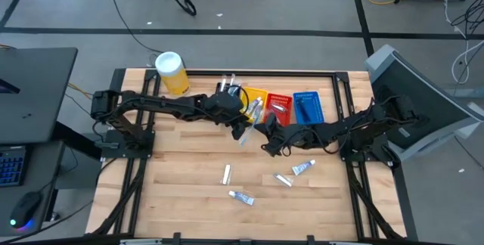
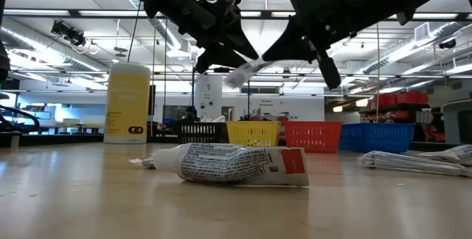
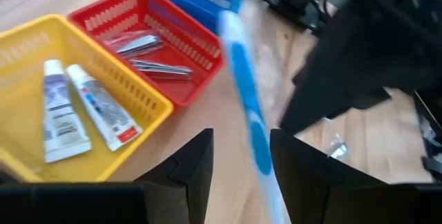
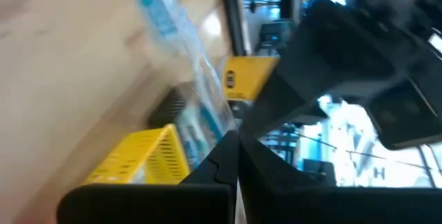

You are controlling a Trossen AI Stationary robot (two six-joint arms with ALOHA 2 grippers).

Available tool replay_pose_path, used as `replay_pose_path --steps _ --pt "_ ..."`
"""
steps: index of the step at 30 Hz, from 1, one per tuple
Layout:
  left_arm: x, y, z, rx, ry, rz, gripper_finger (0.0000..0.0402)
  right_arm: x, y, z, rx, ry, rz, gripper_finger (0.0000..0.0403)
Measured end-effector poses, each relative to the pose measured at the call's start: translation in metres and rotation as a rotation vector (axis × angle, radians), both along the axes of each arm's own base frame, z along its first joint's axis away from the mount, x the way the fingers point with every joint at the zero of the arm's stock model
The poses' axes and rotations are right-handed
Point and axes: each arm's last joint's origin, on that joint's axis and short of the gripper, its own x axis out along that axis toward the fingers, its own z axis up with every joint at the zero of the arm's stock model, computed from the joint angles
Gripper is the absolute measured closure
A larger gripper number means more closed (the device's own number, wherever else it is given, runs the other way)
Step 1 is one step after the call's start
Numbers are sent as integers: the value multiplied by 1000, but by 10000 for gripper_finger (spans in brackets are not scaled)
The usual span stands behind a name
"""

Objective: Pick & Place Travel size toiletries
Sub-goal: Put the blue toothbrush into the black bin

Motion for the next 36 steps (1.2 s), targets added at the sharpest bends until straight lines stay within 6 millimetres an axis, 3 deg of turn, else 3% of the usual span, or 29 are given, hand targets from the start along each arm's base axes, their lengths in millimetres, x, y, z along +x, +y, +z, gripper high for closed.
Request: replay_pose_path --steps 6,16,22,36 --pt "-2 10 0 -18 0 50 251 -4 4 -7 -35 77 -29 394" --pt "-1 5 0 15 0 -60 251 -4 -12 -3 54 -40 -258 394" --pt "0 4 0 182 16 -92 251 -1 -15 -3 178 -67 -188 394" --pt "0 5 1 180 9 -81 250 4 -28 1 348 -195 -205 394"
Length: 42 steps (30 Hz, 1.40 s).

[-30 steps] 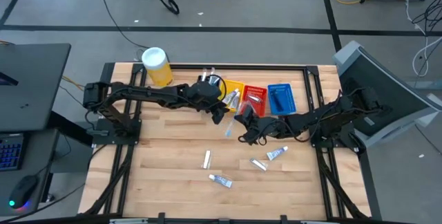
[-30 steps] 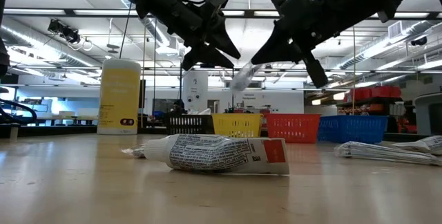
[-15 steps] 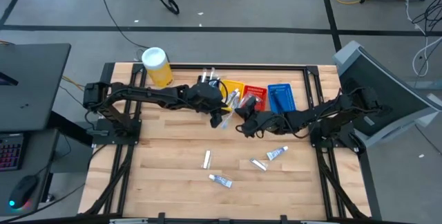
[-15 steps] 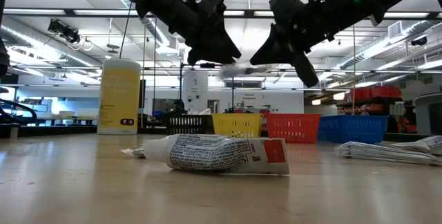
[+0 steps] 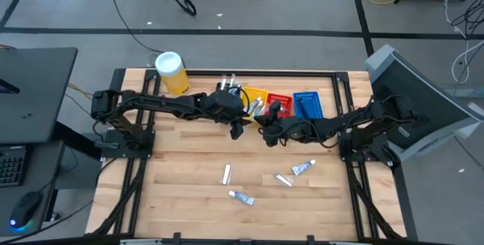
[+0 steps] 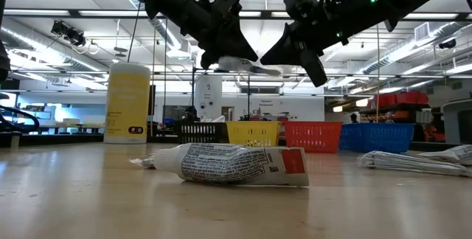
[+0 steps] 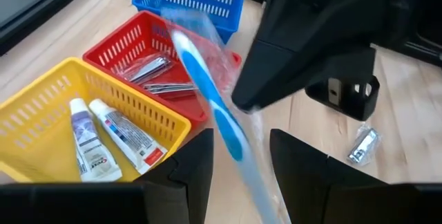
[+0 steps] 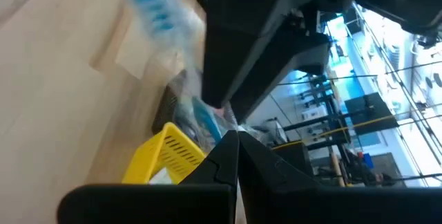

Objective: Pick & Place Travel size toiletries
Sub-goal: Put the blue toothbrush into the black bin

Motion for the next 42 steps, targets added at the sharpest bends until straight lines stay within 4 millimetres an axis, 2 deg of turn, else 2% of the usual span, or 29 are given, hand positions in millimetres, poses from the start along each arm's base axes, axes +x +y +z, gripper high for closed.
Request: replay_pose_path --steps 9,20,24,32,42 --pt "0 0 -1 13 8 -3 261 2 -4 4 27 -51 6 395" --pt "-1 4 0 53 14 37 361 2 -4 4 36 -63 2 396" --pt "-1 4 0 53 14 38 386 2 -4 4 66 -78 -11 396" --pt "-1 4 0 50 14 46 383 2 -4 4 117 -103 -27 391" --pt "-6 7 -7 67 93 163 398 0 -6 -1 202 -98 -68 353"
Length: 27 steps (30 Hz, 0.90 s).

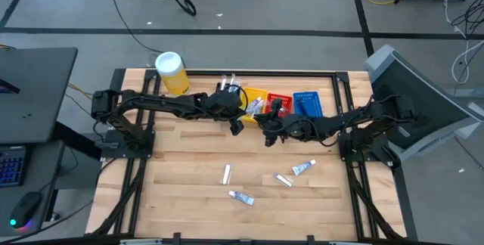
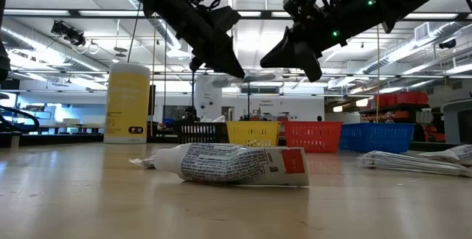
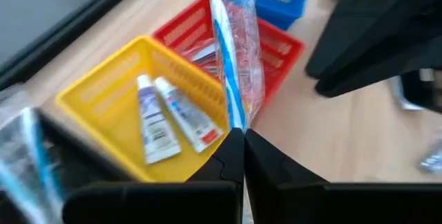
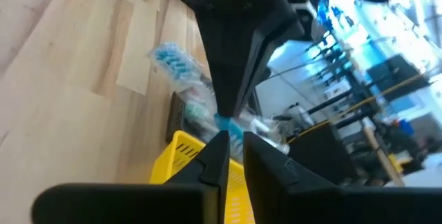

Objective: Pick & Place Travel size toiletries
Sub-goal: Put the blue toothbrush into the black bin

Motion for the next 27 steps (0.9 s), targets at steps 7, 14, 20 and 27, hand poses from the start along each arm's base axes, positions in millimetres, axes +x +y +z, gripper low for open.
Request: replay_pose_path --steps 7,14,20,27 --pt "-7 15 -2 96 39 266 399 -1 -7 -3 106 -19 -64 347" --pt "-11 40 -5 96 19 431 399 -2 -8 -5 128 -11 -77 347" --pt "-3 48 -34 101 92 454 397 -2 -9 -5 130 -10 -77 347" --pt "3 58 -62 121 128 580 396 -4 -11 -10 133 41 -79 347"
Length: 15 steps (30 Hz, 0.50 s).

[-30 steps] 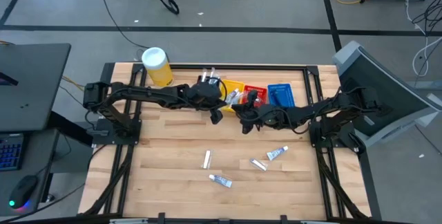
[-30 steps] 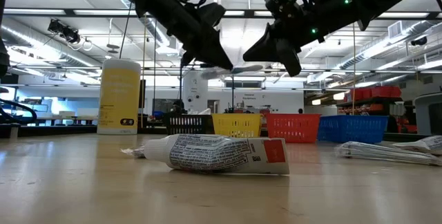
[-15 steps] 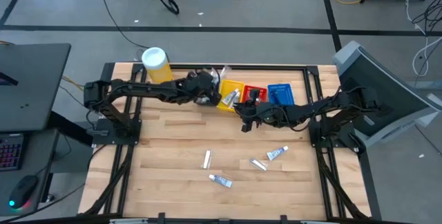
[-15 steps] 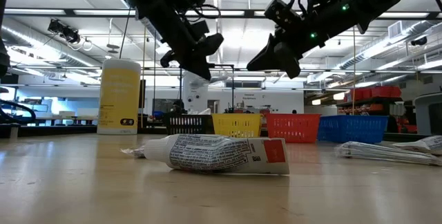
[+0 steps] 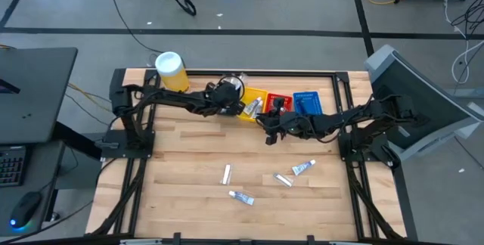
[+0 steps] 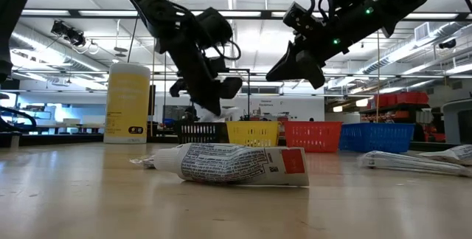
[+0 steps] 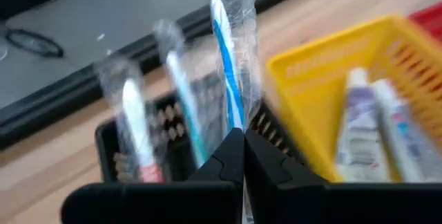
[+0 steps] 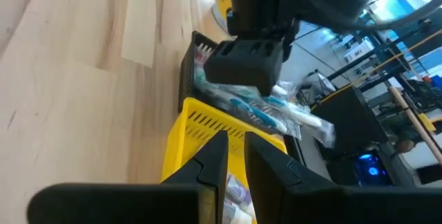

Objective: Pick & Place Travel size toiletries
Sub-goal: Put the blue toothbrush into the black bin

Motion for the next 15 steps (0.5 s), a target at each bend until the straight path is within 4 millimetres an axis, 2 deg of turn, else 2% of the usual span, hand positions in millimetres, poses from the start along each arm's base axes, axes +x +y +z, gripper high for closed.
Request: replay_pose_path --steps 10,15 --pt "2 1 -10 -16 7 15 391 0 -6 -1 26 -5 -12 347" --pt "2 1 -12 -29 -1 20 373 0 -6 -1 33 -7 -15 347"
